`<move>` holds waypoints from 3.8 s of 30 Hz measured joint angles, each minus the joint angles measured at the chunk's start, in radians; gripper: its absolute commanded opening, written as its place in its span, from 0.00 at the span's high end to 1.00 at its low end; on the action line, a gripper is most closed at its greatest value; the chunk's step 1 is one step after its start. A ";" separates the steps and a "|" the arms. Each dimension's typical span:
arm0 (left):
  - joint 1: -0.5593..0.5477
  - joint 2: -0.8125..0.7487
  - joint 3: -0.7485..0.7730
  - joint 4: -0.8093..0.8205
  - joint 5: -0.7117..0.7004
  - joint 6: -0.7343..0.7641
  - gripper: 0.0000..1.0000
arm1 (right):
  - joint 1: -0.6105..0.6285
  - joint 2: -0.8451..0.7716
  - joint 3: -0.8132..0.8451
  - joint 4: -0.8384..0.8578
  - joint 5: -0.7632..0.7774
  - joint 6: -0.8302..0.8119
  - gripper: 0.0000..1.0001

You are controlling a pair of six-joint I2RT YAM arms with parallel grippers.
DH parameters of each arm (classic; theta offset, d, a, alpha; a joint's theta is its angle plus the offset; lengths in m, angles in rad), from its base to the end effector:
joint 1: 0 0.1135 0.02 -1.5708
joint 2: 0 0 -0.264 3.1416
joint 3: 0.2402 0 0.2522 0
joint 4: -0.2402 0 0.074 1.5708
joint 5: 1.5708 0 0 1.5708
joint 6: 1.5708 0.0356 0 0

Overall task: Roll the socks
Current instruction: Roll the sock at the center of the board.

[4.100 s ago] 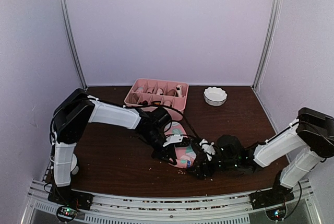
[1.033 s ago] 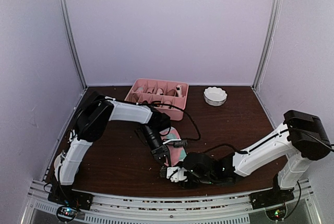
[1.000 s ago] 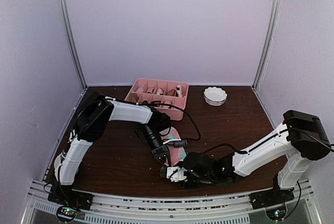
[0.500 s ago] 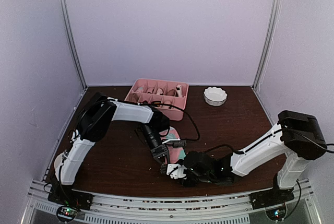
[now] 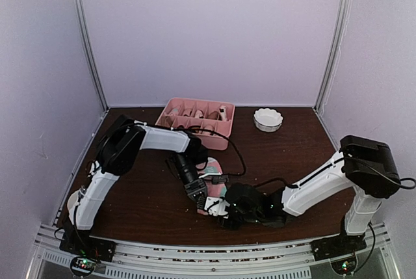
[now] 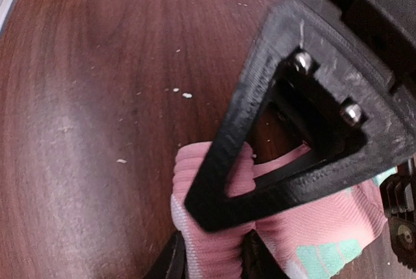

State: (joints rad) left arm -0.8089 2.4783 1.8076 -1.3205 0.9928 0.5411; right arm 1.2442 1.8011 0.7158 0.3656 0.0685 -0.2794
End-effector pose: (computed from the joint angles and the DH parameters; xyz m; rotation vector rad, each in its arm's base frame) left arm 0.2677 -0.3238 0.0855 -1.2558 -2.0032 1.1938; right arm 0.1082 0.3118 0.1097 -1.5783 1.7069 0.4182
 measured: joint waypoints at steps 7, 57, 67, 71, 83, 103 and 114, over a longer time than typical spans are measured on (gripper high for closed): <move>0.018 -0.191 -0.158 0.137 -0.080 -0.048 0.02 | -0.077 0.043 0.082 -0.040 -0.143 0.059 0.86; -0.117 -0.721 -0.830 1.073 -0.647 0.241 0.48 | -0.385 0.198 0.063 0.212 -0.885 0.673 1.00; -0.141 -0.712 -0.813 1.083 -0.659 0.227 0.62 | -0.393 0.198 0.065 0.201 -0.906 0.673 1.00; -0.147 -0.659 -0.768 1.081 -0.661 0.224 0.71 | -0.394 0.198 0.066 0.199 -0.907 0.676 1.00; -0.147 -0.627 -0.745 1.064 -0.654 0.204 0.97 | -0.401 0.187 0.050 0.201 -0.912 0.696 0.77; -0.082 -0.455 -0.518 0.772 -0.364 0.127 1.00 | -0.389 -0.185 -0.241 0.136 -0.581 0.594 0.01; -0.084 -0.428 -0.456 0.536 -0.331 0.143 1.00 | -0.408 -0.534 -0.328 0.013 -0.072 0.642 0.01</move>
State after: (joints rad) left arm -0.8928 2.0502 1.3518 -0.7841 0.6621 0.6838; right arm 0.8360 1.2675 0.3882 0.3786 -0.0036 0.3622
